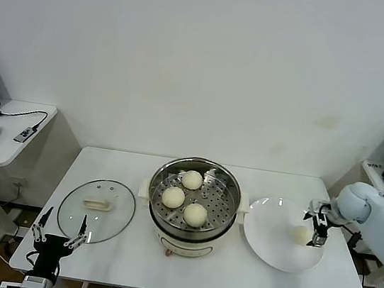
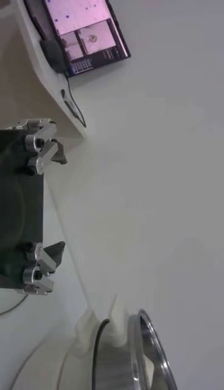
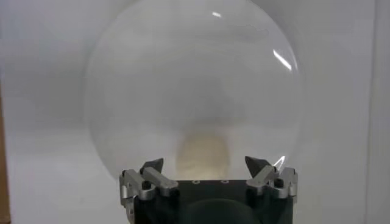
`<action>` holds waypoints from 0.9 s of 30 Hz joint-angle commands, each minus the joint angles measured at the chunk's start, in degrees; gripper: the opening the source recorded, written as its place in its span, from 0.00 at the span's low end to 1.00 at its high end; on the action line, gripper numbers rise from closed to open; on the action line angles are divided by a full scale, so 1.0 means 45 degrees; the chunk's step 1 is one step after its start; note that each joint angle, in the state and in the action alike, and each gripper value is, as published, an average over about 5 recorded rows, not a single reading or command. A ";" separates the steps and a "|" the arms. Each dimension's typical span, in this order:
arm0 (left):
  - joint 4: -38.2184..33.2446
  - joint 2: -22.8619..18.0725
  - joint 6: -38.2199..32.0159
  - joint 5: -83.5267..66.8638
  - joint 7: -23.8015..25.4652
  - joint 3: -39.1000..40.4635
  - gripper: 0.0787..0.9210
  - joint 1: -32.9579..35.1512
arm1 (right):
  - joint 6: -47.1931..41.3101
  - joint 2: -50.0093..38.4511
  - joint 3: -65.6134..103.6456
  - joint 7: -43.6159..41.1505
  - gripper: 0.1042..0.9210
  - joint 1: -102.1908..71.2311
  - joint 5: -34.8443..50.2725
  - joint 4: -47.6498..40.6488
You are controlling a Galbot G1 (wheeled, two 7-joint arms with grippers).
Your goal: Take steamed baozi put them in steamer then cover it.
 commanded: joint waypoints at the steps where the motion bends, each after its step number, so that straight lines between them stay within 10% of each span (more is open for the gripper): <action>1: 0.0048 0.0003 -0.0002 -0.0002 0.0000 0.0006 0.88 -0.0028 | 0.0216 0.1106 0.1176 0.0217 0.88 -0.1062 -0.0941 -0.1673; 12: 0.0044 -0.0048 -0.0012 0.0066 -0.0018 -0.0007 0.88 -0.0037 | -0.0173 0.1458 0.1245 0.0371 0.88 -0.1025 -0.1252 -0.1960; 27: 0.0026 -0.0064 -0.0017 0.0073 -0.0014 -0.0025 0.88 -0.0033 | -0.0690 0.0359 -0.0190 -0.0317 0.61 0.0736 0.0138 -0.0363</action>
